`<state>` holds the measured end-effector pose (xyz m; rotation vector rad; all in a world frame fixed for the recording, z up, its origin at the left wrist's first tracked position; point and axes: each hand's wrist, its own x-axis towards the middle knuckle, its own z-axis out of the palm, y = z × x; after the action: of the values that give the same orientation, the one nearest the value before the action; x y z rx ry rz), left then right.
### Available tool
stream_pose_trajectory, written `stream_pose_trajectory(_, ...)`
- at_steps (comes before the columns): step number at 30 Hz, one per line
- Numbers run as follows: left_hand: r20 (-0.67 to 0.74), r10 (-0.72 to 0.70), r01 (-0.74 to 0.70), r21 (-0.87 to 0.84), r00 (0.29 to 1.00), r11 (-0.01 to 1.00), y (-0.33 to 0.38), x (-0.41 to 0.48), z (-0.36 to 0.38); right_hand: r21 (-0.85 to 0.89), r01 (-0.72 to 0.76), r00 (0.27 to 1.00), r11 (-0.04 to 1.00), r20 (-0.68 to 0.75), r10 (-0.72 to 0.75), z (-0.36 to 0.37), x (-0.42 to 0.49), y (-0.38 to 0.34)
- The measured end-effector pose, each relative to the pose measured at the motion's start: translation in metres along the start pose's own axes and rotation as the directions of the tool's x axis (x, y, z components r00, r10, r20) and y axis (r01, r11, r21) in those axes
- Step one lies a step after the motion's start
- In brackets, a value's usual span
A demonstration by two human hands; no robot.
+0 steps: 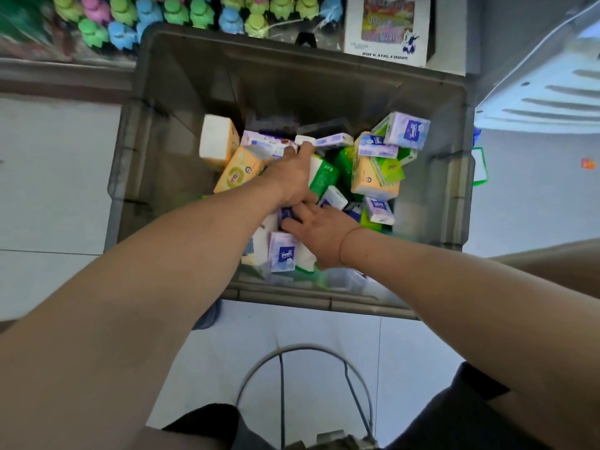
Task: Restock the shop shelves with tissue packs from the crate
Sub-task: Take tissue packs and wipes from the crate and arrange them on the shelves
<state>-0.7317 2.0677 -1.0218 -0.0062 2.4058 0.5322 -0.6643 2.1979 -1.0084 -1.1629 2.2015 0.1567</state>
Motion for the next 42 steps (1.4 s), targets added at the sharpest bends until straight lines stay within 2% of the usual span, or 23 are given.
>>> stream_pose_trajectory(3, -0.068, -0.031, 0.019, -0.169, 0.997, 0.985, -0.010, -0.003, -0.010, -0.034, -0.010, 1.000, 0.999, -0.028, 0.009, -0.006, -0.003, 0.001)
stream_pose_trajectory(5, -0.079, -0.027, 0.009, -0.220, 0.997, 0.976, -0.015, -0.006, -0.017, -0.019, -0.041, 0.999, 0.999, -0.017, 0.040, -0.010, -0.007, 0.009)
stream_pose_trajectory(9, -0.106, 0.002, -0.027, -0.241, 0.994, 0.970, -0.022, -0.022, -0.032, 0.174, -0.198, 0.979, 0.965, 0.081, 0.187, -0.021, -0.022, 0.031)
stream_pose_trajectory(13, -0.126, -0.009, -0.035, -0.345, 0.992, 0.938, -0.027, -0.045, -0.051, 0.440, -0.414, 0.910, 0.797, 0.229, 0.346, -0.018, -0.045, 0.055)
stream_pose_trajectory(15, -0.142, -0.031, -0.031, -0.413, 0.989, 0.910, -0.030, -0.060, -0.059, 0.552, -0.445, 0.892, 0.706, 0.201, 0.405, -0.006, -0.055, 0.056)
stream_pose_trajectory(17, -0.161, -0.046, -0.033, -0.454, 0.986, 0.891, -0.033, -0.075, -0.068, 0.643, -0.437, 0.868, 0.629, 0.118, 0.482, 0.006, -0.059, 0.051)
stream_pose_trajectory(21, -0.178, -0.059, -0.034, -0.478, 0.982, 0.878, -0.034, -0.105, -0.083, 0.734, -0.423, 0.865, 0.531, 0.152, 0.479, 0.004, -0.061, 0.036)
stream_pose_trajectory(25, -0.147, -0.072, -0.036, -0.623, 0.986, 0.781, -0.027, -0.131, -0.096, 0.873, -0.334, 0.844, 0.355, 0.109, 0.526, -0.014, -0.075, 0.025)
stream_pose_trajectory(32, -0.139, -0.014, -0.094, -0.736, 0.990, 0.670, -0.028, -0.168, -0.125, 0.938, -0.217, 0.878, 0.270, 0.066, 0.474, -0.079, -0.120, 0.040)
stream_pose_trajectory(34, -0.116, -0.009, -0.085, -0.778, 0.993, 0.623, -0.027, -0.178, -0.137, 0.980, -0.149, 0.874, 0.135, 0.067, 0.482, -0.102, -0.135, 0.041)
stream_pose_trajectory(36, -0.069, 0.001, -0.058, -0.827, 0.998, 0.559, -0.025, -0.190, -0.151, 0.994, -0.096, 0.876, 0.047, 0.062, 0.479, -0.123, -0.151, 0.045)
stream_pose_trajectory(39, -0.079, -0.014, -0.057, -0.827, 0.997, 0.560, -0.018, -0.210, -0.174, 0.998, -0.060, 0.911, 0.033, 0.041, 0.410, -0.154, -0.169, 0.051)
stream_pose_trajectory(42, -0.156, -0.066, -0.085, -0.791, 0.985, 0.606, -0.006, -0.231, -0.193, 0.990, -0.074, 0.919, 0.122, 0.020, 0.393, -0.182, -0.177, 0.050)
